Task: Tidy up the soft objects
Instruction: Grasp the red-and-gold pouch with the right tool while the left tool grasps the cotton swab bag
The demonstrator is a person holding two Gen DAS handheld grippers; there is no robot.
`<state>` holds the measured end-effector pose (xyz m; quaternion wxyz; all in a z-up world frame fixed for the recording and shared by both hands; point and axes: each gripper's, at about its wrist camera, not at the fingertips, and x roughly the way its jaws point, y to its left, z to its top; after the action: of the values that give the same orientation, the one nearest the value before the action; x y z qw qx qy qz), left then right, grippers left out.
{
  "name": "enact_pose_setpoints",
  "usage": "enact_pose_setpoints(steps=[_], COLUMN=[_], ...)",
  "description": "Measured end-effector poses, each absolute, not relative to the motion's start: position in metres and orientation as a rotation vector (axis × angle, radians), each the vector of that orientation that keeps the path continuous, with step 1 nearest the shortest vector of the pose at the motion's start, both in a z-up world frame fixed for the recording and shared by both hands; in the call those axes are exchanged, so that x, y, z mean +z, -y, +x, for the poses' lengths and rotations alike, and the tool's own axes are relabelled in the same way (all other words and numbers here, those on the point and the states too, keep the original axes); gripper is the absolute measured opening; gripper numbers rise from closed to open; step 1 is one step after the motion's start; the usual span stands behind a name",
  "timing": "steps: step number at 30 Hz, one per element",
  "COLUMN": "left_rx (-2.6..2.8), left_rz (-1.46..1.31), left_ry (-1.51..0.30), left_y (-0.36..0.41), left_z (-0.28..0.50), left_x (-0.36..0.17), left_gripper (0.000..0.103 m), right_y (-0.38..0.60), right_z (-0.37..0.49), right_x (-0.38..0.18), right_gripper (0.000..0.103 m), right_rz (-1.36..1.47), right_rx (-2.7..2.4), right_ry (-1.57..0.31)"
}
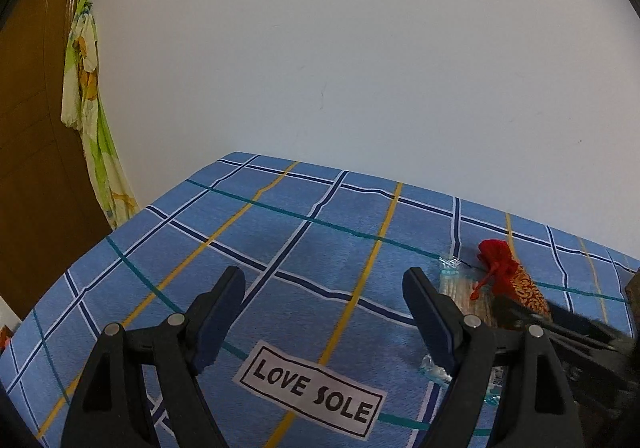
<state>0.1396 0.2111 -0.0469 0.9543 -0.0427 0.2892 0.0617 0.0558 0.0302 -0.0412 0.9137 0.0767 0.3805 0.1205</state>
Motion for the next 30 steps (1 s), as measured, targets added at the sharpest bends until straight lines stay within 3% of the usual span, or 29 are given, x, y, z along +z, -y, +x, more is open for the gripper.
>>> enact_pose_setpoints(steps=[3,7,10,15,19,30], left_rx=[0.119,0.116,0.115,0.087,0.002,-0.216], left_rz=[-0.093,-0.089,-0.091,-0.094,-0.077,0.208], left_ry=[-0.59,-0.591,-0.593,-0.597,-0.582,-0.665], left_y=[-0.211,-0.21,-0.209,-0.206,-0.193,-0.117], left_z=[0.14,0.138,0.137,0.136,0.131,0.128], left_x=[-0.046,-0.045,-0.045,-0.047,-0.044,-0.061], left_gripper=[0.083,0.083,0.083,0.083,0.083,0.083], right_y=[-0.029,-0.023,-0.016,-0.009,0.002,0.055], right_z=[0.059,0.058,0.056,0.04,0.012,-0.065], right_x=[-0.043,-0.043,-0.043,-0.037,-0.018,-0.007], right_gripper=[0.064,0.037,0.027,0.022,0.022,0.022], right_rz=[0.184,0.161,0.144,0.126,0.076,-0.039], right_rx=[0.248,0.244,0.25,0.252,0.227,0.137], right_ry=[-0.79,-0.8,-0.807,-0.764,-0.624,-0.498])
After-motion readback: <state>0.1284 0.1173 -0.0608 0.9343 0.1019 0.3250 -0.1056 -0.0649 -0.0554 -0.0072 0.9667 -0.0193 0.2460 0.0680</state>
